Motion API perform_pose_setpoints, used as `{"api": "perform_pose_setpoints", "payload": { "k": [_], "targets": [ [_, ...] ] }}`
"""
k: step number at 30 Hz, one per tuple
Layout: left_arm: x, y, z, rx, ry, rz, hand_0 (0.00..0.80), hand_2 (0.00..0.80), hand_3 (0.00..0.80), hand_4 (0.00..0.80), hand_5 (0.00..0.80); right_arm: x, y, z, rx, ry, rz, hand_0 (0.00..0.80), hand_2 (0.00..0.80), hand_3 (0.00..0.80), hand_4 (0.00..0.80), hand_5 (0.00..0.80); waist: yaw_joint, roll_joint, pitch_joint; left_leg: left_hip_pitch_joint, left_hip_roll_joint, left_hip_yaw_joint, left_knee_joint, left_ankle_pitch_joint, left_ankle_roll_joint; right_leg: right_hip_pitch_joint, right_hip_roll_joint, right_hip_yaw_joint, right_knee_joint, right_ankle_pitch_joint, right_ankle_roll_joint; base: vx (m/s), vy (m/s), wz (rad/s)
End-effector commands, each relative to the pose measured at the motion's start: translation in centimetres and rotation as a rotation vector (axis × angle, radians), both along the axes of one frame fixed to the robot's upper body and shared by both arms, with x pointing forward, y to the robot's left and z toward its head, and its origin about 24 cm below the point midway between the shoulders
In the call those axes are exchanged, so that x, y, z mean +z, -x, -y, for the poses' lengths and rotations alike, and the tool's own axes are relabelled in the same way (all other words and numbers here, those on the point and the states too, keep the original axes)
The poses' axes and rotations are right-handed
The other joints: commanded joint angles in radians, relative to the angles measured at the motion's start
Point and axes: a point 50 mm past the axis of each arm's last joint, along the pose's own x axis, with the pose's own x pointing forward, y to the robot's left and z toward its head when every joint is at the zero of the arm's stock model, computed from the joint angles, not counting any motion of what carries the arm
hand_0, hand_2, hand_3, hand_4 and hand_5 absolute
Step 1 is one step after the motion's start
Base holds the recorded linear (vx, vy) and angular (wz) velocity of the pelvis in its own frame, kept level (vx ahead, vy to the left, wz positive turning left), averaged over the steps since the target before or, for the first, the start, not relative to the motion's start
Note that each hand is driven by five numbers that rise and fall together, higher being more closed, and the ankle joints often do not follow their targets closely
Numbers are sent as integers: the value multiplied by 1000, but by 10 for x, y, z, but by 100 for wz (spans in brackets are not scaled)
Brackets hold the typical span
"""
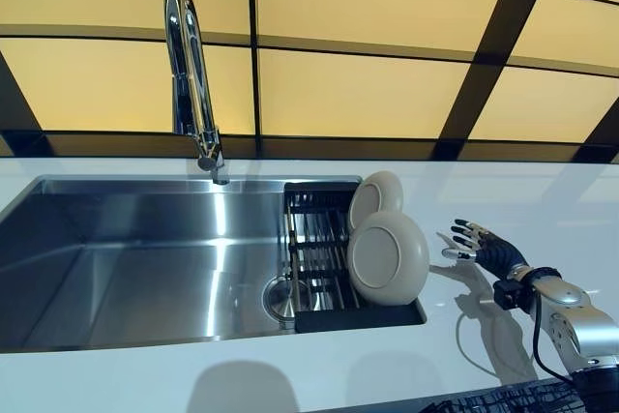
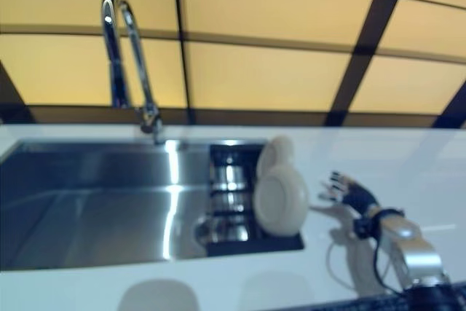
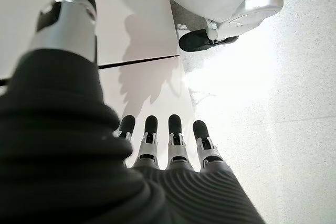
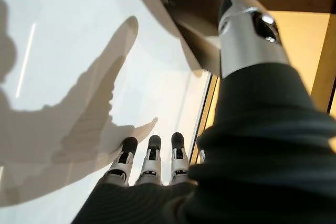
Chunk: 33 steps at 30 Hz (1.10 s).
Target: Take plates into dishwasher
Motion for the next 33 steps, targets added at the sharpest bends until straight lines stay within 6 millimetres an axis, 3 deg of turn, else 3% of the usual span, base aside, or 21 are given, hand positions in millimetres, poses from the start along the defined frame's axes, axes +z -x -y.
{"api": "perform_pose_setpoints", "payload": {
  "k": [1,17,33],
  "targets": [
    [8,-27,-4,-43,-24,89,0,0,0,0,0,-10,5,-36,169,-73,-15,0,0,0,0,0,40,1,-33,34,20,63,4,-31,7,-41,20,17,36,31,-15,0,0,0],
    [5,-22,1,-46,-19,79,0,0,0,0,0,-30,15,-65,264,-174,-92,0,0,0,0,0,48,11,-35,32,21,56,3,-20,3,-27,25,0,28,26,-24,0,-2,0],
    [4,-23,5,-58,-12,80,0,0,0,0,0,-45,21,-77,298,-210,-166,0,0,0,0,0,52,12,-36,32,17,55,2,-20,5,-19,25,-6,21,28,-24,0,0,0]
  ]
}}
